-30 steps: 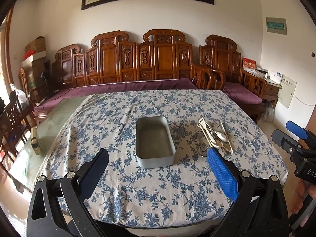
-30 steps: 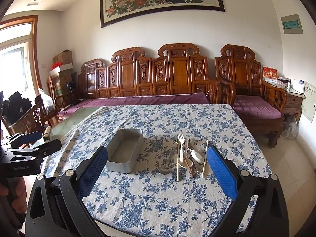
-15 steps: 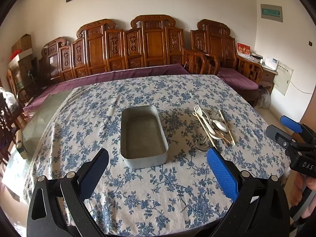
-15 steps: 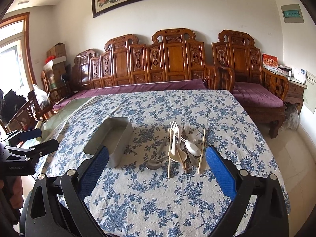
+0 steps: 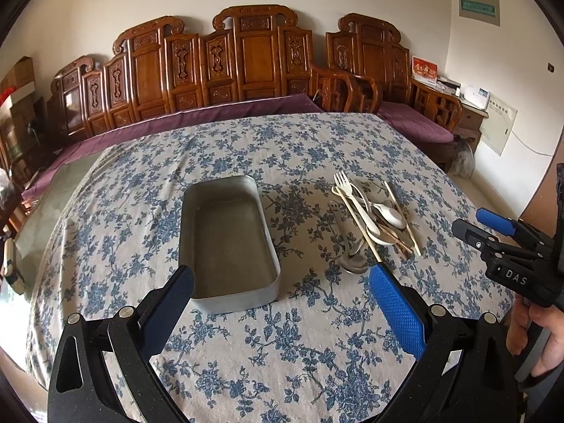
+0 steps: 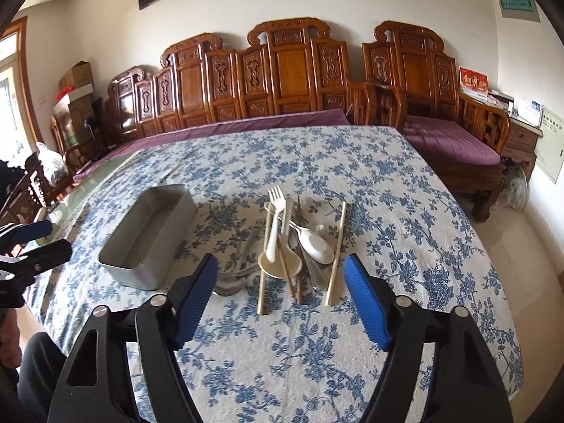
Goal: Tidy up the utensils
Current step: 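Grasp a wooden chopstick with the right tool while the left tool approaches a metal spoon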
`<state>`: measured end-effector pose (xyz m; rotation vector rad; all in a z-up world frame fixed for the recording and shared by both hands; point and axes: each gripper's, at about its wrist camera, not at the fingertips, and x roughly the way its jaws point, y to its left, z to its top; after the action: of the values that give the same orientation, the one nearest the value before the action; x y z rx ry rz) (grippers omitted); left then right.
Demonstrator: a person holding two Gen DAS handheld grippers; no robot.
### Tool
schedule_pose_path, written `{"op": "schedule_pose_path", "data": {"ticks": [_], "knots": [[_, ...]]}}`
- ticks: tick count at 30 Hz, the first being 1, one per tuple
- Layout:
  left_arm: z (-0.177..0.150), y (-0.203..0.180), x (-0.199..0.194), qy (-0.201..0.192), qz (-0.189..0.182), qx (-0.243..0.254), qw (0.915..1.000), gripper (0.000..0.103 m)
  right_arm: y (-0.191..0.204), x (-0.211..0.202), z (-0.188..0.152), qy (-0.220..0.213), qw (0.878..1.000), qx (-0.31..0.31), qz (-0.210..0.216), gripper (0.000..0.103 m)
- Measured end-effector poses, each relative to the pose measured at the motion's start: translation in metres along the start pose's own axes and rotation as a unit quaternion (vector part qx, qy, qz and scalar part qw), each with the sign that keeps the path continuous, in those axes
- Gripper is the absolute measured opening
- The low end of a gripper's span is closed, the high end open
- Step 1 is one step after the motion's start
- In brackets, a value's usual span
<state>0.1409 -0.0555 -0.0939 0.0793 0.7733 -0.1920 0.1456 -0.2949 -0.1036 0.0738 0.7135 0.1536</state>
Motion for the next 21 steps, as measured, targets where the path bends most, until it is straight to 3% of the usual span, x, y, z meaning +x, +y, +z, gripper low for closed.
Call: {"op": "schedule_pose_path", "data": {"ticks": [12,21], "knots": [[0.01,-0.029,0.051,0.034,-0.022,0.023,0.9989,0.096,-0.054,0.092,0.014,0.062,0.998,0.007,-0.016,0.049],[0.015,-0.048,0.087,0.058,-0.037,0.035,0.997,0.095,-0.08,0.142,0.009,0.108,0.994,0.007,-0.007,0.04]]}}
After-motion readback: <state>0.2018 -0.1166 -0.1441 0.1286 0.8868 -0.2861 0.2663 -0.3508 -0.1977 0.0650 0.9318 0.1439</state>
